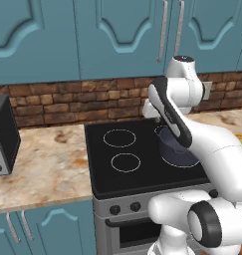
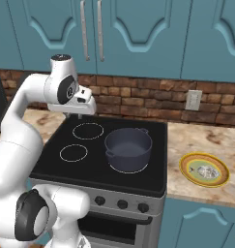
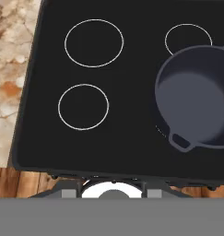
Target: Retrieve the frozen meat and place it in the pot on a burner. Then turn the burner on.
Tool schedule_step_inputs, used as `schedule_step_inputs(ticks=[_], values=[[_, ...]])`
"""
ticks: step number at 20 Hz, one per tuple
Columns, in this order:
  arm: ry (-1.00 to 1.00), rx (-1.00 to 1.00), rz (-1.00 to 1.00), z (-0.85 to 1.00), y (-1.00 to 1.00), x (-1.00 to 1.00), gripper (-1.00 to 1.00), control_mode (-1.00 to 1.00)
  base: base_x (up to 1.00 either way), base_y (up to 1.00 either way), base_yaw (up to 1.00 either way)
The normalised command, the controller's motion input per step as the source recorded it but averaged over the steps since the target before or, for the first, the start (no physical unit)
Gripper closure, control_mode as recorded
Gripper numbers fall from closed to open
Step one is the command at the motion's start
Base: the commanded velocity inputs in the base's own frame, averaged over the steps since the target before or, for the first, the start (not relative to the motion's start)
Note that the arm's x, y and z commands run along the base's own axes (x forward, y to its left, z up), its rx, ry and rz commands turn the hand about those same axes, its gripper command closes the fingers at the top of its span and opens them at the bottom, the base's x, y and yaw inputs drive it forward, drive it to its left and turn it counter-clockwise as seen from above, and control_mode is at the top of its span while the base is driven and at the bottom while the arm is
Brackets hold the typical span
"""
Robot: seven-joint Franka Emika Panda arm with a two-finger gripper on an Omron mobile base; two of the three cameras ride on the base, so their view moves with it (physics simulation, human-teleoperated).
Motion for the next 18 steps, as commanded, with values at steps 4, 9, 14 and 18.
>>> schedule_step_inputs(ticks=[4, 9, 14, 18], values=[[0.00, 0.00, -0.02, 0.00, 0.00, -0.18, -1.00, -1.00, 0.00, 0.00, 0.00], [0.00, 0.02, -0.15, -0.05, -0.29, -0.50, -1.00, -1.00, 0.00, 0.00, 0.00], [0.00, -0.01, -0.22, -0.15, -0.71, -0.49, -1.00, -1.00, 0.00, 0.00, 0.00], [0.00, -0.03, -0.20, -0.11, -0.74, -0.03, -1.00, -1.00, 0.00, 0.00, 0.00]])
